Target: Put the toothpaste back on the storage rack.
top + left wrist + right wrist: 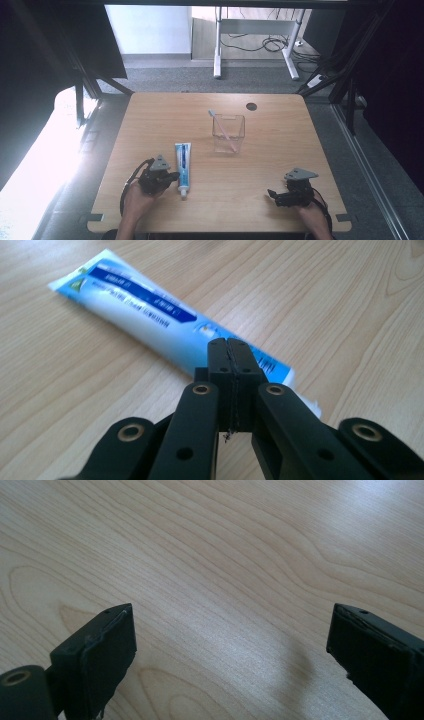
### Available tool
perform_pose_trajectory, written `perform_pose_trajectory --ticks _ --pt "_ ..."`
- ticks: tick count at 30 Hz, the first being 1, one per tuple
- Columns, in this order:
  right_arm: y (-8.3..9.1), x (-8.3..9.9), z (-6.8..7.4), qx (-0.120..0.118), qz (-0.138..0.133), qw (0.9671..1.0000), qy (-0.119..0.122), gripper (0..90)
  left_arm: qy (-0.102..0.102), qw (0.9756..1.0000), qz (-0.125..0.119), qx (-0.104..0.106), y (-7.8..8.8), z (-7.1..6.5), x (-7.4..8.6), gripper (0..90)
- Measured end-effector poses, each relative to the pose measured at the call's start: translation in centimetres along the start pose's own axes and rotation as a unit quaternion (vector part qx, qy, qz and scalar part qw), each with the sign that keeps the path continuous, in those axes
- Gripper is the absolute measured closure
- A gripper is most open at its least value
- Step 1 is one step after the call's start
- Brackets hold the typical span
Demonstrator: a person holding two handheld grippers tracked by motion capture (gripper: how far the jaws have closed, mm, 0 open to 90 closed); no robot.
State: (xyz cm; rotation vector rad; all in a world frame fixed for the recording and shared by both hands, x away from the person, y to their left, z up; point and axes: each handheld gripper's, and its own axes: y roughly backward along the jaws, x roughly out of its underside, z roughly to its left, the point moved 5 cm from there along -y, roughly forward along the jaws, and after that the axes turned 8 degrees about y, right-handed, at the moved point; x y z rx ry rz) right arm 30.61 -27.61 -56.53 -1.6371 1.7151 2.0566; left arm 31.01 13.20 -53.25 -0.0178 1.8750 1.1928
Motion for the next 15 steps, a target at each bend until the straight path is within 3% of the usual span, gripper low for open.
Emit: perform_pose_trajectory --ticks 3,8,15 --pt "-0.1 0.0 0.1 0.000 0.001 1.0000 0.001 5.7 -0.009 0.9999 -0.004 -0.011 -0.5 -0.3 -0.6 87.0" --pt "-0.1 0.0 0.1 0.000 -0.001 1.0000 0.000 5.8 0.008 0.9999 0.001 0.008 -1.7 -0.8 -1.5 89.6" --pt "0.0 0.0 0.0 0.001 -0.001 1.0000 -0.001 6.2 -0.001 0.9995 0.026 0.015 -3.3 -1.9 -1.8 89.8"
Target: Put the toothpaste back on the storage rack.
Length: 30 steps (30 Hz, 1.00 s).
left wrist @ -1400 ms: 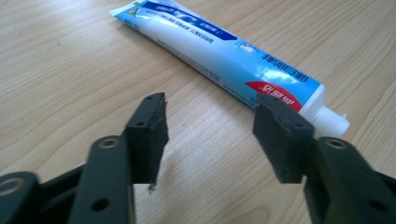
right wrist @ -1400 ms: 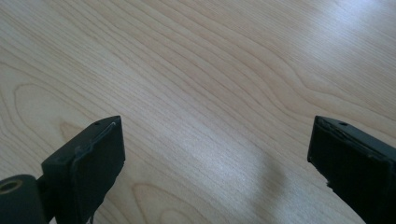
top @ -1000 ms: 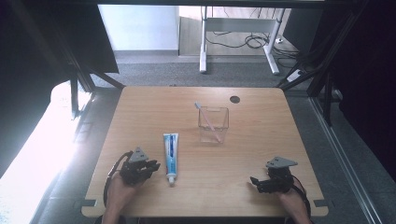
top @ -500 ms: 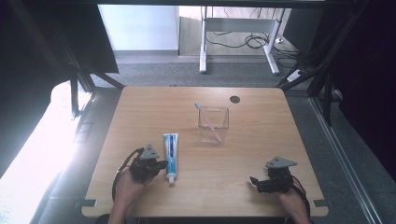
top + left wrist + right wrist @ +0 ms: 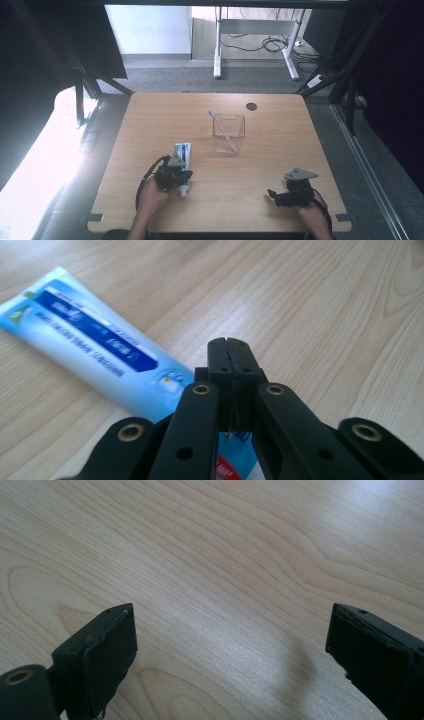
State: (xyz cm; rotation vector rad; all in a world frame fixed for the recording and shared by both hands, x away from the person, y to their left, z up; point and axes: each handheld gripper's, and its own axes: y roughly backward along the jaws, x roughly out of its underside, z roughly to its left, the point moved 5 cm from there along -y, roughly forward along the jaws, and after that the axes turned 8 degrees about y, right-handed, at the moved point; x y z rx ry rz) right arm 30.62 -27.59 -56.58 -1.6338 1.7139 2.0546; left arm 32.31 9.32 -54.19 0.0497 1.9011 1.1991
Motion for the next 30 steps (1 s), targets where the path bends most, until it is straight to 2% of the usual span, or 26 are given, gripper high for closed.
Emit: perform_pose_trajectory --ticks 5,15,21,30 --pt "0.0 0.0 0.1 0.000 0.001 1.0000 0.004 6.4 -0.009 0.9998 0.018 -0.007 -0.8 -0.4 0.1 89.7" --pt "0.0 0.0 0.1 0.003 0.004 1.0000 0.007 6.8 -0.002 0.9997 0.025 -0.005 -0.8 -0.3 0.5 89.7" --pt "0.0 0.0 0.1 0.004 0.004 0.9999 0.009 7.0 -0.004 0.9996 0.028 -0.007 -0.3 0.2 0.9 89.7" --pt "0.0 0.0 0.1 0.005 0.005 0.9999 0.013 7.2 0.006 0.9993 0.033 -0.015 0.6 1.3 1.6 89.6"
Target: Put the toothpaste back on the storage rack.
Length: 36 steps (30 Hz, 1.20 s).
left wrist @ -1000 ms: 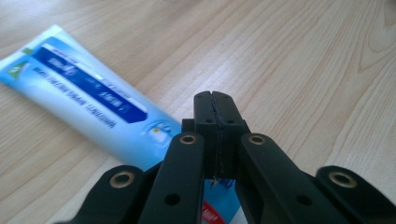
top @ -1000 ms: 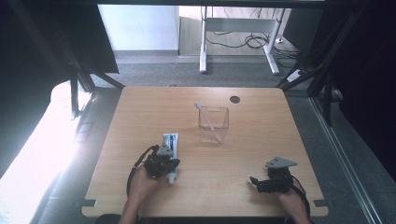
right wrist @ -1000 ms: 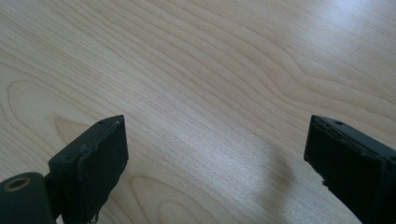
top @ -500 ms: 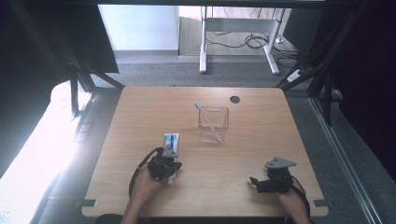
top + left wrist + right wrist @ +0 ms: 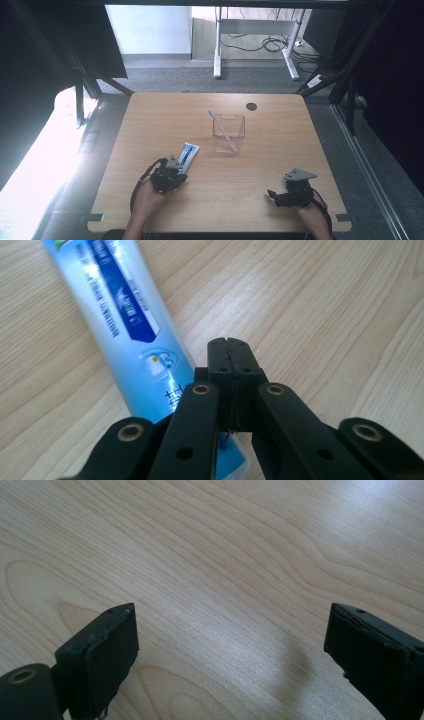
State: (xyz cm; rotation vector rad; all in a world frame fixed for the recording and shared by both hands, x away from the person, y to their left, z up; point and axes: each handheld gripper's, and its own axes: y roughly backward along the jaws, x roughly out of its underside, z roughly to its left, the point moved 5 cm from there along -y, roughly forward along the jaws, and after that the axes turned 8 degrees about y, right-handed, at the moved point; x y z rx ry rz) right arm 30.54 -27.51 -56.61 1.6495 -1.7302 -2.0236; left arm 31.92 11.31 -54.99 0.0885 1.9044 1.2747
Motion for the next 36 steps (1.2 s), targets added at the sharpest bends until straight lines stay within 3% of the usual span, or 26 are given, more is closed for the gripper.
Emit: perform_pose_trajectory --ticks 12,19,26,32,36 --pt "-0.1 0.1 0.0 -0.002 0.001 1.0000 0.001 7.1 0.010 0.9998 0.004 -0.017 1.0 1.9 0.9 89.4" --pt "-0.1 0.1 -0.1 -0.002 0.002 1.0000 0.001 7.2 0.016 0.9998 0.008 -0.013 0.9 2.0 1.0 87.6" --pt "-0.1 0.2 -0.1 -0.001 0.004 1.0000 0.000 7.2 0.008 0.9998 0.001 -0.015 2.1 1.9 -0.1 77.3" --pt "-0.2 0.3 -0.1 -0.003 0.006 1.0000 0.000 7.2 0.002 0.9996 0.012 -0.027 3.0 2.6 -1.3 68.8" --pt "-0.2 0.3 -0.1 -0.004 0.007 1.0000 0.002 7.2 0.009 0.9990 0.032 -0.029 2.6 3.5 -1.7 68.6"
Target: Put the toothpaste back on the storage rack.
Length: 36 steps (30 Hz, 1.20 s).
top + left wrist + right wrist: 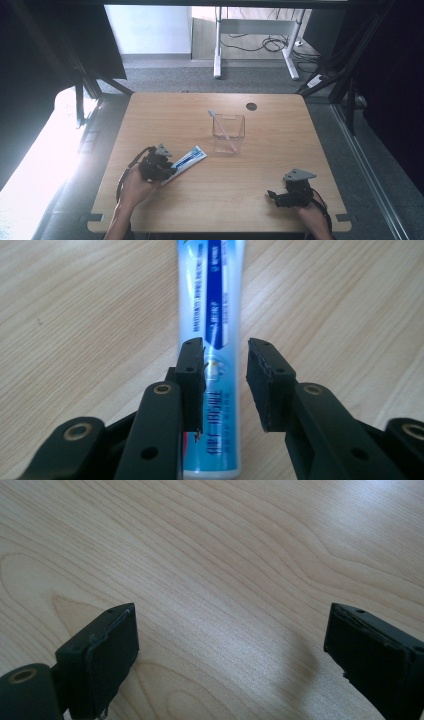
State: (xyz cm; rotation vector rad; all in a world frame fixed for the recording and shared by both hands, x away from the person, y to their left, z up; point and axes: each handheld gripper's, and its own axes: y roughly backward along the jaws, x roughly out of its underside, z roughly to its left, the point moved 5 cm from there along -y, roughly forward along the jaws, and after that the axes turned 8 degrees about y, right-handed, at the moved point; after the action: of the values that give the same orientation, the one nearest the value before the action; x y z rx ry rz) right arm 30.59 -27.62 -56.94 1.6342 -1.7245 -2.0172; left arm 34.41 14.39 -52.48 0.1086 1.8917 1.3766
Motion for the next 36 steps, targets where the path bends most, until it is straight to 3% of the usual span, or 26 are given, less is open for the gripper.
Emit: perform_pose_trajectory --ticks 3,8,19,25,28,36 --pt "0.0 0.0 0.0 0.000 0.000 1.0000 0.000 7.3 -0.001 0.9998 0.021 0.001 -0.6 0.4 -0.2 69.3" --pt "0.0 0.0 0.0 0.000 -0.001 1.0000 0.000 7.3 0.003 0.9994 0.033 0.008 -1.1 0.8 -1.0 69.3" --pt "-0.1 0.0 0.0 -0.001 0.000 1.0000 0.000 7.4 -0.002 0.9974 0.071 0.006 -2.4 0.5 -2.7 65.4" --pt "-0.1 0.0 0.0 -0.001 0.001 1.0000 0.001 7.4 -0.015 0.9949 0.099 -0.002 -3.3 0.3 -3.1 57.7" --pt "-0.1 0.1 0.0 -0.001 0.001 1.0000 0.001 7.5 -0.012 0.9940 0.109 0.000 -3.6 0.3 -3.3 56.4" --pt "0.0 0.1 0.0 -0.001 0.000 1.0000 0.001 7.6 -0.010 0.9879 0.155 0.003 -4.4 0.5 -3.7 53.7"
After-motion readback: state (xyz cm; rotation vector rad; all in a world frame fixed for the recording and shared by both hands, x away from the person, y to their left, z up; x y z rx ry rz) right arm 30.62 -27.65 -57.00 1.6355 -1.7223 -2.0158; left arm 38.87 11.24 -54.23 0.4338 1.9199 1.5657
